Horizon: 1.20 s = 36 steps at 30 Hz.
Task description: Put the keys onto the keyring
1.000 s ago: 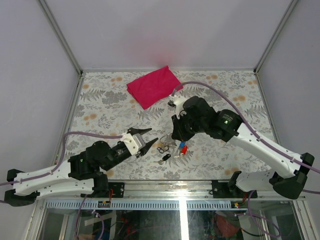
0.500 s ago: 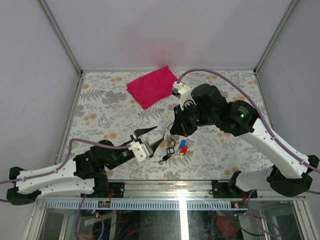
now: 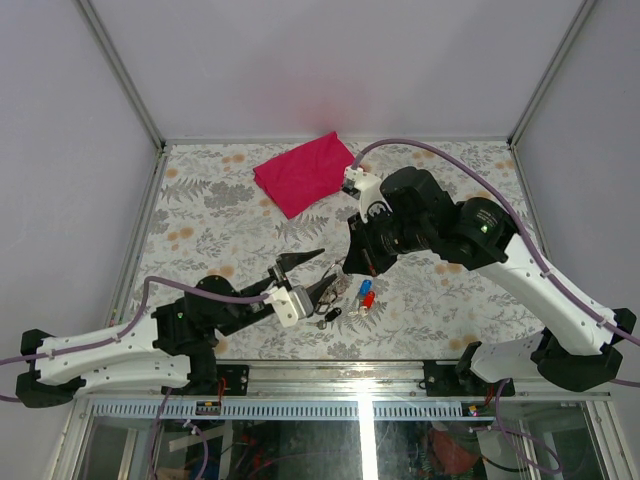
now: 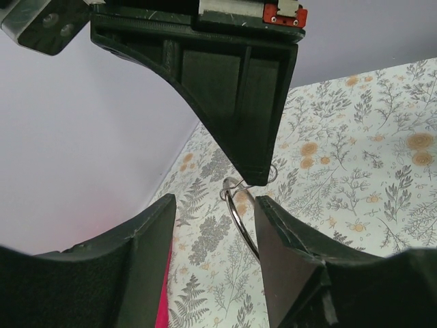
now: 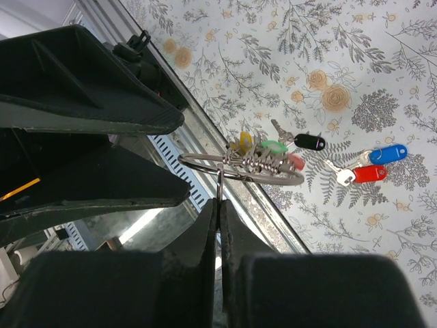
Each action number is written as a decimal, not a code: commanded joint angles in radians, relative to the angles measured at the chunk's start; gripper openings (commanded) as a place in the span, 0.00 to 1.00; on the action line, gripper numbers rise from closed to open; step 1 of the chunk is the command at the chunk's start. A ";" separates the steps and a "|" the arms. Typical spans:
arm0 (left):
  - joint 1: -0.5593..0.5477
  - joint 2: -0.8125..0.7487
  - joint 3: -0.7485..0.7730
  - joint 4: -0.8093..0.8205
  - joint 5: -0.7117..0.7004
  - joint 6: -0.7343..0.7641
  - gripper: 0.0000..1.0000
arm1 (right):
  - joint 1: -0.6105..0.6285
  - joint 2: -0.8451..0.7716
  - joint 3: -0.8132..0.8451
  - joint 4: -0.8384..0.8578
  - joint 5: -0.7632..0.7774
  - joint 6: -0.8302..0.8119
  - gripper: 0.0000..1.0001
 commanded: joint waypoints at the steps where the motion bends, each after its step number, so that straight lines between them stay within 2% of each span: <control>1: 0.003 -0.015 0.042 0.062 0.014 -0.004 0.51 | 0.008 0.002 0.047 0.014 -0.024 0.008 0.00; 12: 0.004 0.058 0.050 0.008 -0.008 0.086 0.49 | 0.008 0.019 0.073 0.012 -0.091 0.012 0.00; 24: 0.004 0.093 0.078 0.008 -0.021 0.182 0.38 | 0.009 0.034 0.069 -0.006 -0.119 0.010 0.00; 29: 0.004 0.099 0.082 -0.005 -0.023 0.190 0.26 | 0.008 0.038 0.074 -0.006 -0.124 0.010 0.00; 33: 0.005 0.100 0.087 -0.028 -0.029 0.182 0.08 | 0.008 0.035 0.078 -0.007 -0.116 0.009 0.00; 35: 0.004 0.099 0.092 -0.033 -0.031 0.175 0.00 | 0.008 0.032 0.076 -0.002 -0.109 0.007 0.00; 36: 0.005 0.099 0.095 -0.034 -0.033 0.168 0.00 | 0.008 0.027 0.075 0.004 -0.101 0.006 0.00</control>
